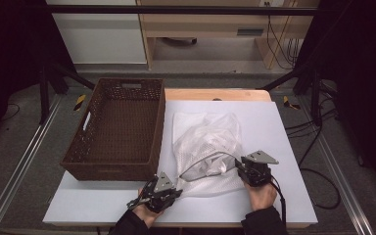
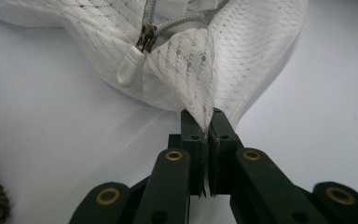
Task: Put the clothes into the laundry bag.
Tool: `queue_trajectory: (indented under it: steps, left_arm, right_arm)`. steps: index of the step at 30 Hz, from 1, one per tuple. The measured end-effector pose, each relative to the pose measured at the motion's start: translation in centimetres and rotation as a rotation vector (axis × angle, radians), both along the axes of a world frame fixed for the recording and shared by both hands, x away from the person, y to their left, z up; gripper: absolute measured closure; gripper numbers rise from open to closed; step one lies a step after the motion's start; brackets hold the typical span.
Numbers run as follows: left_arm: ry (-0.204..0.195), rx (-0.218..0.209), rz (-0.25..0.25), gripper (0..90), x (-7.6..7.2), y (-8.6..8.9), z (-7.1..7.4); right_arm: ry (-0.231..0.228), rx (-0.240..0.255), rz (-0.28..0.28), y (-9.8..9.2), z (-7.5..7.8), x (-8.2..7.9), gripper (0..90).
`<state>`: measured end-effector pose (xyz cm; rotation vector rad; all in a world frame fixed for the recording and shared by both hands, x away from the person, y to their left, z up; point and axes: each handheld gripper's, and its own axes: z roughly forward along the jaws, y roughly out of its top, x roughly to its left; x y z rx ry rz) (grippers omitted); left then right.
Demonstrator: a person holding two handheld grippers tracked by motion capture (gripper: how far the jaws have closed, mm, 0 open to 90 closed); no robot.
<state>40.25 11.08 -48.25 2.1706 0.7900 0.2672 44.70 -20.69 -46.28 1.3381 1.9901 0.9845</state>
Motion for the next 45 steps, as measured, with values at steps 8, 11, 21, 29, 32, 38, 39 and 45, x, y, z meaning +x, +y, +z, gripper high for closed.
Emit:
queue_trajectory:
  steps: [8,11,21,29,32,38,39,45]
  left_arm:
    - [0.024,-0.028,0.004,84.6,-0.3,0.3,0.5]
    - [0.041,-0.032,0.007,82.9,-0.4,0.4,0.6]
    - [0.020,-0.080,0.038,61.6,0.0,0.8,1.1]
    - [0.025,-0.087,0.061,83.8,0.7,0.7,0.6]
    - [0.018,-0.083,0.061,86.2,0.6,0.7,0.7]
    - [0.005,-0.074,0.057,86.6,0.6,0.5,0.9]
    - [0.004,-0.073,0.054,86.6,0.6,0.5,0.9]
    - [0.001,-0.072,0.036,86.9,0.5,0.5,1.2]
  right_arm:
    - [-0.009,-0.008,0.023,-1.0,1.7,-2.8,89.2]
    - [0.023,-0.032,0.039,-1.3,1.9,-4.3,89.2]
    - [0.006,-0.008,0.098,-0.5,1.0,-4.9,64.8]
    - [-0.016,0.031,0.181,2.4,1.5,-5.2,57.4]
    - [0.037,0.006,0.159,2.8,0.2,-3.5,58.4]
    - [0.043,0.016,0.208,4.9,-0.2,-0.9,79.7]
    - [0.041,0.032,0.221,5.3,-0.3,-0.5,81.3]
    - [0.054,0.051,0.234,8.3,-1.6,1.9,83.7]
